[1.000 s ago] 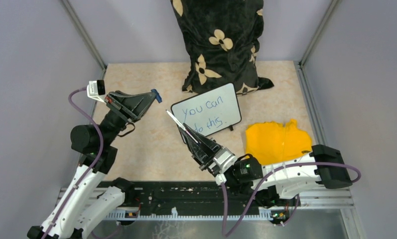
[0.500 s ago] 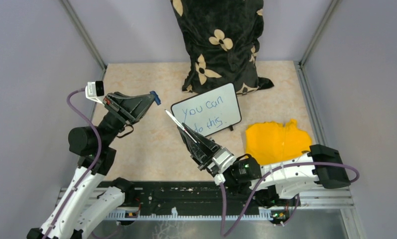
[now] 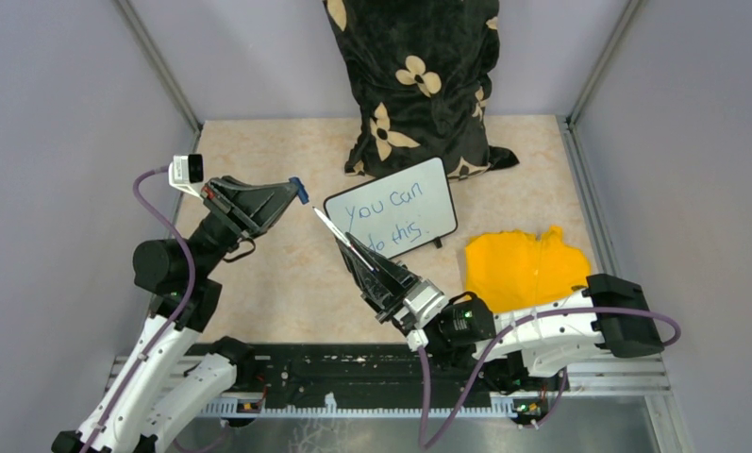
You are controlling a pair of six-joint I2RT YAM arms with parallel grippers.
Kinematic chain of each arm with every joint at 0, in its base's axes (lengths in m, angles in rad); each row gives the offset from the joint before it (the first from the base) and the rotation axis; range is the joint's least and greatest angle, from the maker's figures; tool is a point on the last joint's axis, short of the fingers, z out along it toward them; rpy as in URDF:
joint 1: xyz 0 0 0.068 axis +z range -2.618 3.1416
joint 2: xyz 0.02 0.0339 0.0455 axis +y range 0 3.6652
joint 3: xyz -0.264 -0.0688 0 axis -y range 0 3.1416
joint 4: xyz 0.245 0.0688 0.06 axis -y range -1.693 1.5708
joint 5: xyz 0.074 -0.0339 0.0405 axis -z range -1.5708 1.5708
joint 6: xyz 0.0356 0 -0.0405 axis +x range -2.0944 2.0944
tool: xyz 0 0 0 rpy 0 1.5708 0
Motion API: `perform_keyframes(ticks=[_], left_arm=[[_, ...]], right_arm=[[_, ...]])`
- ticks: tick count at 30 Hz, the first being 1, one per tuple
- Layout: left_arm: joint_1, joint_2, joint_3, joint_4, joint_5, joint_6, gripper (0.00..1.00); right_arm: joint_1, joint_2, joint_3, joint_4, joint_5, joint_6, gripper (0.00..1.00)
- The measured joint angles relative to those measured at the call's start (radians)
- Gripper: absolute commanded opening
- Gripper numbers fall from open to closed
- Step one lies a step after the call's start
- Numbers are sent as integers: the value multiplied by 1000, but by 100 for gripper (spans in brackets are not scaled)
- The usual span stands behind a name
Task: Write a sentence on the whiteboard
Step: Close the whiteboard marker at the center of the board.
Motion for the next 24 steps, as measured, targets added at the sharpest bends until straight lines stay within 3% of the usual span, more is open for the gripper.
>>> perform_keyframes(ticks=[24], left_arm=[[0,5,-14,0,2,-27,0]], right_arm=[[0,19,0,21,0,0,0]])
